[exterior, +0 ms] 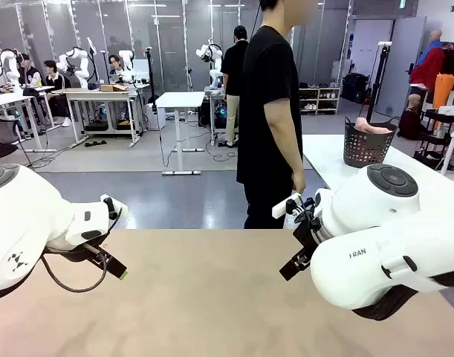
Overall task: Fold the towel.
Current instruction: Grab the top end of the 100 cm Hotel Towel extended by the human.
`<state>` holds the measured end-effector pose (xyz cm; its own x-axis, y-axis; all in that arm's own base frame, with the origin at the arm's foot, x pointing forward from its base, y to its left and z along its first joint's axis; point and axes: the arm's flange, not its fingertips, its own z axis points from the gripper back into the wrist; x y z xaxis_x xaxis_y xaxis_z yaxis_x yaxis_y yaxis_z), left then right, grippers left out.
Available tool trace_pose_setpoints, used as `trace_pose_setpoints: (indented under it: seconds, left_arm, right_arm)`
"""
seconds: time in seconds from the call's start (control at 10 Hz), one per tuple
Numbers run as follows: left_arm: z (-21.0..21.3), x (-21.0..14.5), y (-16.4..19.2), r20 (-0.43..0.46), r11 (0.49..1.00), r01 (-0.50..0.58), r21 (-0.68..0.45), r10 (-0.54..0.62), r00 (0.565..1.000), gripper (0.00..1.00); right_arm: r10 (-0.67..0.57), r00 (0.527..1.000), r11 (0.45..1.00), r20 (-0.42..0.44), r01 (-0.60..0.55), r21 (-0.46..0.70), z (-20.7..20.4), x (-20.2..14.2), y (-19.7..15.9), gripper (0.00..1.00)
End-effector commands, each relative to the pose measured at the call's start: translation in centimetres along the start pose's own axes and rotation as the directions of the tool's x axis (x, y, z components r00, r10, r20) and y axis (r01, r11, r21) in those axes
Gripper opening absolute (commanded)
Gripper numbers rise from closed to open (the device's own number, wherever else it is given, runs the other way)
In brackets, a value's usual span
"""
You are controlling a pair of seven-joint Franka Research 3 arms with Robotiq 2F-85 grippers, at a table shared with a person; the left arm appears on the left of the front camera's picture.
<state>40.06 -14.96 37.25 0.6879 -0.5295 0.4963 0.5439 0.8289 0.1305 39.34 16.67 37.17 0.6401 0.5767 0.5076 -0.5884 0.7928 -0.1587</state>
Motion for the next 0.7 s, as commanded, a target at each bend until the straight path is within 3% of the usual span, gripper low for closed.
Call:
trace_pose_setpoints:
  seconds: [0.0,0.6]
  left_arm:
    - [0.0,0.01,-0.01,0.0,1.0,0.0,0.0,0.0,1.0,1.0]
    - [0.0,0.01,-0.01,0.0,1.0,0.0,0.0,0.0,1.0,1.0]
  right_arm:
    - [0.0,1.0,1.0,0.0,0.0,0.0,0.0,0.0,0.0,1.0]
    - [0.0,1.0,1.0,0.0,0.0,0.0,0.0,0.0,0.0,1.0]
